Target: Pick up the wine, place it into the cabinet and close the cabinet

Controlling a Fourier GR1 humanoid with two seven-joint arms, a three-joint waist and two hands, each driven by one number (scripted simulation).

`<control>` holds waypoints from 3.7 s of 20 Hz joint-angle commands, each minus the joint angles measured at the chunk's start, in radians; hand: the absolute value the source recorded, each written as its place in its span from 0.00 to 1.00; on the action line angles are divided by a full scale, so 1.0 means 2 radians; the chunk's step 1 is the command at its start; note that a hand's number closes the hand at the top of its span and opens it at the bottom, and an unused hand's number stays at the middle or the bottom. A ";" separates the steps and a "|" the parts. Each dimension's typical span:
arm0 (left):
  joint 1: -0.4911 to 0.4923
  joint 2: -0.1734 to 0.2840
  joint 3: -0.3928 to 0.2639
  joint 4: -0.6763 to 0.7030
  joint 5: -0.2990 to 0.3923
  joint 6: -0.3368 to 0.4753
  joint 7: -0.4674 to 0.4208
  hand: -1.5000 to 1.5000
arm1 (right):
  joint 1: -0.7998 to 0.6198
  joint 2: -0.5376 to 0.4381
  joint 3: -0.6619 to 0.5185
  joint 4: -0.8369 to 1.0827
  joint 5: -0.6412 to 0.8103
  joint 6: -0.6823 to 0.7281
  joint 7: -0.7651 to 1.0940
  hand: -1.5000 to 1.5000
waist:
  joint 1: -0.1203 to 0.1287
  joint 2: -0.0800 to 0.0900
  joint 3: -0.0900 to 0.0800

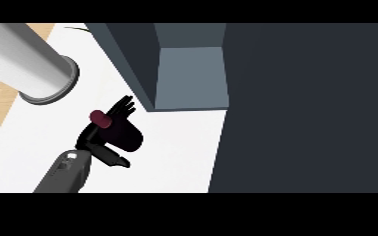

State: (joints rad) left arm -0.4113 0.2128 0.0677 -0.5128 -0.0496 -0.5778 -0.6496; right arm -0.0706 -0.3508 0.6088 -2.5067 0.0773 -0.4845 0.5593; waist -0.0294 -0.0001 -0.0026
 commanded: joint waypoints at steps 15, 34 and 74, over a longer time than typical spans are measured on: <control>0.003 0.017 -0.024 0.013 -0.008 -0.041 -0.122 1.00 | 0.029 -0.032 0.001 -0.093 0.016 -0.011 0.028 0.00 | 0.002 -0.001 0.000; 0.207 -0.105 -0.043 -0.309 0.083 0.132 0.018 1.00 | 0.062 -0.042 0.022 -0.074 0.032 -0.031 -0.031 0.00 | 0.015 -0.004 0.002; -0.007 -0.106 -0.163 -0.321 0.099 0.416 0.195 1.00 | 0.163 -0.105 -0.022 -0.120 -0.049 0.001 -0.116 0.00 | 0.002 -0.001 0.001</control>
State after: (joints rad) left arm -0.3786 0.0015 -0.2700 -1.1899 0.1328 0.2568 -0.2872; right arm 0.1851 -0.5384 0.5603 -2.5149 0.0311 -0.4940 0.2466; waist -0.0269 -0.0004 -0.0002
